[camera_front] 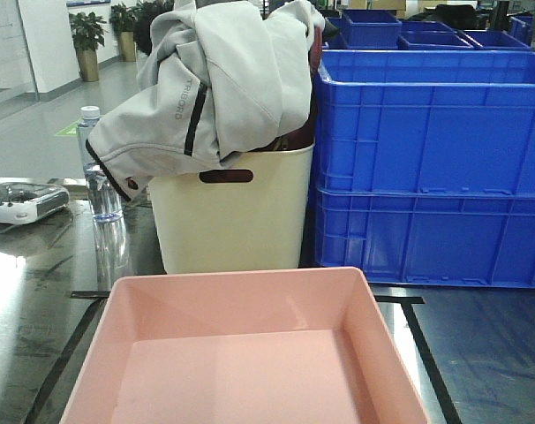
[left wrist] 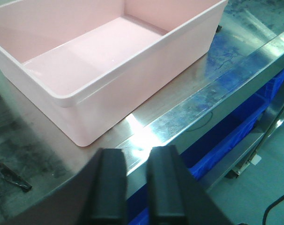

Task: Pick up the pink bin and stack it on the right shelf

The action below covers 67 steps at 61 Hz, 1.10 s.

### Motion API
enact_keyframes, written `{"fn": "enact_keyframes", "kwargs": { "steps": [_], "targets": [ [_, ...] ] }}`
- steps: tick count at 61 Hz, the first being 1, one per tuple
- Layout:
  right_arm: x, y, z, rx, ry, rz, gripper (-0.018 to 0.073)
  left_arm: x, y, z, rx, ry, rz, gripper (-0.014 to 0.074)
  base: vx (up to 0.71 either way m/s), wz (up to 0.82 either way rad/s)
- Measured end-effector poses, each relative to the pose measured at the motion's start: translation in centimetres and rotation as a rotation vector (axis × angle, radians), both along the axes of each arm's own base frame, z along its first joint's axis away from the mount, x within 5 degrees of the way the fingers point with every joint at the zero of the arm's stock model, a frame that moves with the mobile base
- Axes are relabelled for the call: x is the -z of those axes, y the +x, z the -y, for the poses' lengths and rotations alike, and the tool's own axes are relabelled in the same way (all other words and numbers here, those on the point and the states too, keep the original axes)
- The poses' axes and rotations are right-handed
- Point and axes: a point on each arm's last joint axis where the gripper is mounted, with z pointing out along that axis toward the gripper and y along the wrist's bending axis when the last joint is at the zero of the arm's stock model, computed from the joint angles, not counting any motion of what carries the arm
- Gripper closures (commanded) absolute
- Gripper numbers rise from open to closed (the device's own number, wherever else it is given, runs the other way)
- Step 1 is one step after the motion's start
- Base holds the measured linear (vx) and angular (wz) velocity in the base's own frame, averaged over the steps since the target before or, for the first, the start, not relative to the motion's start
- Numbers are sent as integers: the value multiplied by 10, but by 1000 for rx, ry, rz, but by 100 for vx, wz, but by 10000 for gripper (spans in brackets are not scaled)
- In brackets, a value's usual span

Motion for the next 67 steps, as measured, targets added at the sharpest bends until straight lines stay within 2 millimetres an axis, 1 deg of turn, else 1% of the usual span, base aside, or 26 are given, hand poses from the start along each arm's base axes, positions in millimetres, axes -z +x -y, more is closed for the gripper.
{"fn": "enact_keyframes", "kwargs": {
  "steps": [2,7,13,27,34,37,43,51,55,60,67],
  "targets": [
    [0,0,0,0,0,0,575,0,0,0,0,-1,1,479,0,0],
    [0,0,0,0,0,0,574,0,0,0,0,-2,2,522,0,0],
    [0,0,0,0,0,0,573,0,0,0,0,-2,2,549,0,0],
    [0,0,0,0,0,0,571,0,0,0,0,-4,4,554,0,0],
    [0,0,0,0,0,0,571,7,-1,-4,-29,16,48,554,0,0],
    [0,0,0,0,0,0,571,13,1,-8,-75,34,90,554,0,0],
    [0,0,0,0,0,0,571,35,6,-17,-229,49,182,554,0,0],
    [0,0,0,0,0,0,571,63,9,-27,-428,7,306,554,0,0],
    [0,0,0,0,0,0,571,77,9,-32,-528,-23,350,569,0,0],
    [0,0,0,0,0,0,571,89,10,-36,-610,-54,370,603,0,0],
    [0,0,0,0,0,0,571,105,14,-38,-657,-71,349,603,0,0]
  ]
}}
